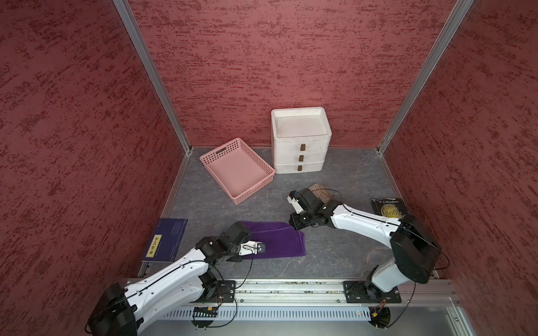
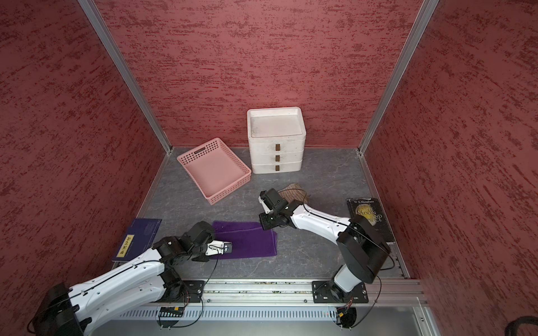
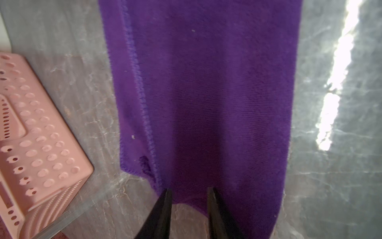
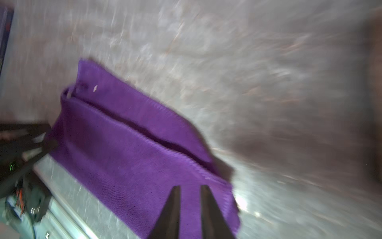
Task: Fold the square dishcloth
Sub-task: Adjust the cleaning item at the center of the board.
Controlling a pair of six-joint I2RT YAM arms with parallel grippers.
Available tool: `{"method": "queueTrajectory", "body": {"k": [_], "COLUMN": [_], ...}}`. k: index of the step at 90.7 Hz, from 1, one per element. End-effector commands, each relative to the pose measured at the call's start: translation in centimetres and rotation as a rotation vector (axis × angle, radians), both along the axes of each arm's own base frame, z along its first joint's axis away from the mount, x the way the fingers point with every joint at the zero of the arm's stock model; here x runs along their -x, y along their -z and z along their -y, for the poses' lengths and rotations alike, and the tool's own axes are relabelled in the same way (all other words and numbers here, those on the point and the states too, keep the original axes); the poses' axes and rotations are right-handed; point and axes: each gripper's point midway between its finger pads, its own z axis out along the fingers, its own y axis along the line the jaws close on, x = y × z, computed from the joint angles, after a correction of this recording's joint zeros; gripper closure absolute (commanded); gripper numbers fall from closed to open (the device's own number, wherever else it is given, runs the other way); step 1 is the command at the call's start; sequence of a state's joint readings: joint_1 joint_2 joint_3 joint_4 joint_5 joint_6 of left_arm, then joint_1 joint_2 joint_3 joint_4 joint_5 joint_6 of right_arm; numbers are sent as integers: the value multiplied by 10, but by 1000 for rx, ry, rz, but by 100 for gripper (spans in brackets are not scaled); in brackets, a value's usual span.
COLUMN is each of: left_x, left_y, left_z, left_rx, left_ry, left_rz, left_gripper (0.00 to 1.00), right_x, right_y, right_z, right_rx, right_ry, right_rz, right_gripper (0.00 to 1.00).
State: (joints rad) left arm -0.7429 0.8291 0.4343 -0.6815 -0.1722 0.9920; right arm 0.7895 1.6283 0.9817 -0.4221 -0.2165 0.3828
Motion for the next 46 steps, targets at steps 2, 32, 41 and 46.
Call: {"method": "queueTrajectory", "body": {"k": [2, 32, 41, 46], "left_x": [-9, 1, -17, -29], "left_y": [-26, 8, 20, 26], "left_z": [9, 17, 26, 30], "left_rx": [104, 73, 47, 20], "left_ry": [-68, -49, -61, -63], "left_rz": [-9, -122, -109, -101], "left_gripper": [67, 65, 66, 67], "right_x": [11, 25, 43, 53], "right_y": [34, 64, 70, 72], "right_z": [-4, 57, 73, 83], "right_rx": [22, 154, 159, 166], "right_ry": [-20, 156, 201, 232], "right_rz": [-103, -119, -154, -165], "right_gripper": [90, 100, 100, 100]}}
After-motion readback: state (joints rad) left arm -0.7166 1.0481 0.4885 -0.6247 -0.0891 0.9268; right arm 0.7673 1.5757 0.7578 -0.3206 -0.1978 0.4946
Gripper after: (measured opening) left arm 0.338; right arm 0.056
